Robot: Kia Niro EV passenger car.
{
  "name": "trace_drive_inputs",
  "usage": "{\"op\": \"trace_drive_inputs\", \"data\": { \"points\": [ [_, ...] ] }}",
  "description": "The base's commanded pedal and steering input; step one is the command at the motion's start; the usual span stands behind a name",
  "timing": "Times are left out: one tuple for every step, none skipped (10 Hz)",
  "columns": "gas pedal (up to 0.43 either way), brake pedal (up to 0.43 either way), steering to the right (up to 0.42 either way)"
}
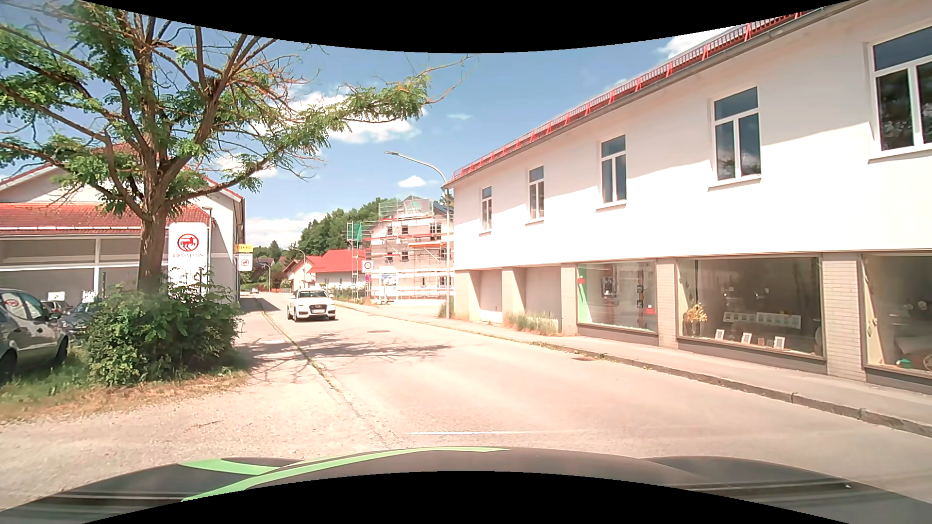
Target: Follow the waypoints while adhering to traffic rules and regulations
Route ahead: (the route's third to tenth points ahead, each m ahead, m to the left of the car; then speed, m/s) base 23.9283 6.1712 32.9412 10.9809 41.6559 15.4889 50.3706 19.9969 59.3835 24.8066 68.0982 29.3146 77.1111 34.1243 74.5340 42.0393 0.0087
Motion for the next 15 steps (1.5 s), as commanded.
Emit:
{"op": "trace_drive_inputs", "data": {
  "points": [
    [0.000,0.305,0.630],
    [0.000,0.305,0.630],
    [0.000,0.305,0.630],
    [0.000,0.305,0.630],
    [0.000,0.305,0.630],
    [0.000,0.305,0.630],
    [0.000,0.305,0.630],
    [0.000,0.305,0.630],
    [0.000,0.305,0.630],
    [0.000,0.305,0.630],
    [0.000,0.305,0.630],
    [0.000,0.305,0.630],
    [0.000,0.305,0.630],
    [0.000,0.305,0.630],
    [0.000,0.305,0.629]
  ]
}}
